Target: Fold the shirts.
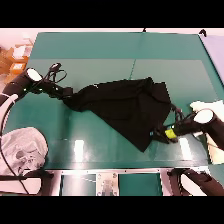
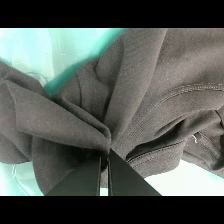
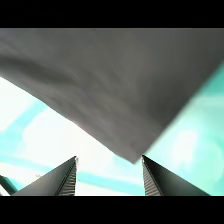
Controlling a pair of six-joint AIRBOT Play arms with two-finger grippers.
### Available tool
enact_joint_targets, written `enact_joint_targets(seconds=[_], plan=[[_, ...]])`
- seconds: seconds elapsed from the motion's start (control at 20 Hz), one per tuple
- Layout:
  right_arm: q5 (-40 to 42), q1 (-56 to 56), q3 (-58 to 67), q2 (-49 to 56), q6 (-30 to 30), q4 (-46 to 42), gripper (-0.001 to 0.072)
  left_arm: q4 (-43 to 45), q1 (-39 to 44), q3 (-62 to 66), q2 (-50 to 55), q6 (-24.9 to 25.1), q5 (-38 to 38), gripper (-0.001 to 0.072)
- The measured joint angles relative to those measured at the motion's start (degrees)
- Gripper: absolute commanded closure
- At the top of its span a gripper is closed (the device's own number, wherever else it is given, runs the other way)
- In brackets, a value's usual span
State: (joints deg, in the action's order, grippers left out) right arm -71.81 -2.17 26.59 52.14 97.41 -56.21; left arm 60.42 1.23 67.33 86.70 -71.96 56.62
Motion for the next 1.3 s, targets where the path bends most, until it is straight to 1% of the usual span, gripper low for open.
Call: enact_joint_targets(seconds=[0.15, 0.3, 0.35, 0.4, 0.45, 0.5, 0.55, 0.65, 0.7, 0.8, 0.85, 0.95, 1.05, 1.1, 1.2, 1.3], plan=[[0.7, 1.68, -5.01, -1.49, 2.49, 0.09, 0.0261, -0.02, 0.0, 0.0, 0.0, 0.0, 0.02, 0.067], [6.95, 3.98, -8.7, -1.64, 3.65, 2.12, 0.0262, -0.04, 0.0, 0.0, 0.0, 0.0, 0.02, 0.067], [9.42, 4.72, -9.4, -1.2, 3.93, 3.56, 0.0275, -0.04, 0.0, 0.0, 0.0, 0.0, 0.02, 0.067], [12.48, 5.66, -9.97, -0.5, 3.87, 5.57, 0.032, -0.04, 0.0, 0.0, 0.0, -0.02, 0.02, 0.067], [15.34, 6.4, -10.27, 0.52, 3.32, 7.32, 0.0418, -0.07, 0.0, 0.0, 0.0, 0.0, 0.02, 0.067], [18.69, 7.41, -10.45, 1.86, 2.08, 9.14, 0.0636, -0.04, 0.0, 0.0, 0.0, -0.02, 0.02, 0.067], [21.22, 8.28, -10.58, 3.1, 0.48, 11.06, 0.0695, -0.07, 0.0, 0.0, 0.0, 0.0, 0.04, 0.067], [24.48, 9.75, -9.42, 4.87, -3.56, 14.56, 0.0698, -0.09, 0.0, 0.07, 0.0, 0.0, 0.26, 0.0671], [25.53, 10.05, -7.98, 5.2, -5.4, 14.93, 0.0698, -0.07, 0.0, 0.42, 0.0, -0.02, 1.03, 0.0671], [24.24, 8.5, -2.75, 4.26, -7.82, 15.58, 0.0698, -0.07, 0.0, 2.69, -0.07, -0.17, 4.5, 0.0671], [22.21, 6.75, 0.85, 3.28, -8.5, 14.93, 0.0697, -0.28, 0.0, 4.87, -0.09, -0.52, 7.34, 0.0671], [18.84, 1.14, 11.58, 0.55, -9.6, 13.79, 0.0697, -2.4, -0.02, 11.13, -0.13, -1.01, 14.23, 0.0671], [13.79, -6.08, 25.33, -1.64, -10.21, 12.66, 0.0697, -7.26, -0.04, 19.26, -0.42, -1.75, 20.22, 0.0671], [11.58, -9.99, 33.14, -2.38, -10.45, 12.44, 0.0697, -10.91, -0.24, 24.04, -0.9, -2.45, 21.64, 0.0671], [8.13, -16.96, 47.78, -3.21, -10.43, 12.22, 0.0698, -18.58, -1.55, 33.62, -2.4, -4.55, 22.08, 0.0671], [5.92, -22.95, 60.76, -3.65, -9.6, 12.33, 0.0698, -25.24, -4.33, 42.45, -5.11, -7.67, 19.15, 0.0671]])
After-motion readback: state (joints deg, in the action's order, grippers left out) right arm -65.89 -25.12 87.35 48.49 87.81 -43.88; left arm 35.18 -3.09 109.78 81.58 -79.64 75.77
